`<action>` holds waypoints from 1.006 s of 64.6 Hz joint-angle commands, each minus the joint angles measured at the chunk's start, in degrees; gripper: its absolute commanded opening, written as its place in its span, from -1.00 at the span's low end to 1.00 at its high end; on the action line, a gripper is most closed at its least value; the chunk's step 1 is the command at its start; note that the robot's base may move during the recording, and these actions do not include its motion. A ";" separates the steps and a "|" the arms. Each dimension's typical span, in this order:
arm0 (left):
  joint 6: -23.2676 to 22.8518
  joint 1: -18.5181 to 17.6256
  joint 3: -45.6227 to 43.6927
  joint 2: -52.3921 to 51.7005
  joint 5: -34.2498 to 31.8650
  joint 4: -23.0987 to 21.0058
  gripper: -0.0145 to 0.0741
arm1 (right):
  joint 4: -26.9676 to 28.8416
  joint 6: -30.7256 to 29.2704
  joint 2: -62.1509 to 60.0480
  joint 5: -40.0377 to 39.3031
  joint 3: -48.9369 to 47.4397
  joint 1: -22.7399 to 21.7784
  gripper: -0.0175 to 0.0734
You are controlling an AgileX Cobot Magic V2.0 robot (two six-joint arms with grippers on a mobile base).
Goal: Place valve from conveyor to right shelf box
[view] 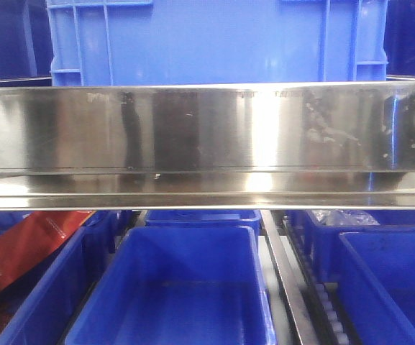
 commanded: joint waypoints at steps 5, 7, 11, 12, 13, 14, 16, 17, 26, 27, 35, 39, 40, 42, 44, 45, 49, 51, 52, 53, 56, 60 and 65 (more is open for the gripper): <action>-6.62 5.10 8.33 -8.40 0.32 5.58 -0.92 | -0.44 -0.39 -0.23 -0.68 0.08 -0.29 -0.97; -6.62 5.46 10.27 -10.37 0.32 5.58 -0.92 | -0.44 -0.39 -0.23 -0.68 0.08 -0.29 -0.97; -6.62 5.61 13.35 -13.45 0.89 5.58 -0.92 | -0.44 -0.39 -0.23 -0.68 0.08 -0.29 -0.97; -6.62 5.61 14.05 -14.23 1.07 5.58 -0.92 | -0.44 -0.39 -0.23 -0.68 0.08 -0.29 -0.97; -6.62 5.61 14.72 -15.00 1.63 5.58 -0.92 | -0.44 -0.39 -0.23 -0.68 0.08 -0.29 -0.97; -6.62 5.50 15.69 -16.12 2.07 5.58 -0.92 | -0.44 -0.39 -0.23 -0.68 0.08 -0.29 -0.97; -6.62 5.33 16.85 -17.60 3.38 5.58 -0.92 | -0.44 -0.39 -0.23 -0.68 0.08 -0.29 -0.97; -6.62 5.23 17.39 -18.33 3.94 5.58 -0.92 | -0.44 -0.39 -0.23 -0.68 0.08 -0.29 -0.97; -6.62 3.99 21.45 -24.15 8.06 5.71 -0.92 | -0.44 -0.39 -0.23 -0.68 0.08 -0.29 -0.97; -6.62 3.99 21.87 -25.02 8.36 5.71 -0.92 | -0.44 -0.39 -0.23 -0.68 0.08 -0.29 -0.97; -6.62 3.99 23.11 -27.69 8.97 4.96 -0.92 | -0.44 -0.39 -0.23 -0.68 0.08 -0.29 -0.97; -6.62 3.99 23.11 -27.69 10.78 3.91 -0.92 | -0.44 -0.39 -0.23 -0.68 0.08 -0.29 -0.97; -6.62 3.99 23.11 -27.69 10.78 3.91 -0.92 | -0.44 -0.39 -0.23 -0.68 0.08 -0.29 -0.97; -6.62 3.99 23.11 -27.69 11.28 3.91 -0.92 | -0.44 -0.39 -0.23 -0.68 0.08 -0.29 -0.97; -6.62 3.99 23.11 -27.69 11.38 3.91 -0.92 | -0.44 -0.39 -0.23 -0.68 0.08 -0.29 -0.97; -6.62 3.99 23.11 -27.69 11.38 3.91 -0.92 | -0.44 -0.39 -0.23 -0.68 0.08 -0.29 -0.97; -6.62 3.99 23.11 -27.69 10.68 3.91 -0.92 | -0.44 -0.39 -0.23 -0.68 0.08 -0.29 -0.97; -6.62 3.99 23.11 -27.69 10.53 3.91 -0.92 | -0.44 -0.39 -0.23 -0.68 0.08 -0.29 -0.97; -6.62 3.99 23.11 -27.69 10.53 3.91 -0.92 | -0.44 -0.39 -0.23 -0.68 0.08 -0.29 -0.97; -6.62 3.99 23.11 -27.69 10.43 3.91 -0.92 | -0.44 -0.39 -0.23 -0.68 0.08 -0.29 -0.97; -6.62 3.99 23.11 -27.69 10.43 3.91 -0.92 | -0.44 -0.39 -0.23 -0.68 0.08 -0.29 -0.97; -6.62 3.99 23.11 -27.69 10.43 3.91 -0.92 | -0.44 -0.39 -0.23 -0.68 0.08 -0.29 -0.97; -6.62 3.99 23.11 -27.69 10.33 3.91 -0.92 | -0.44 -0.39 -0.23 -0.68 0.08 -0.29 -0.97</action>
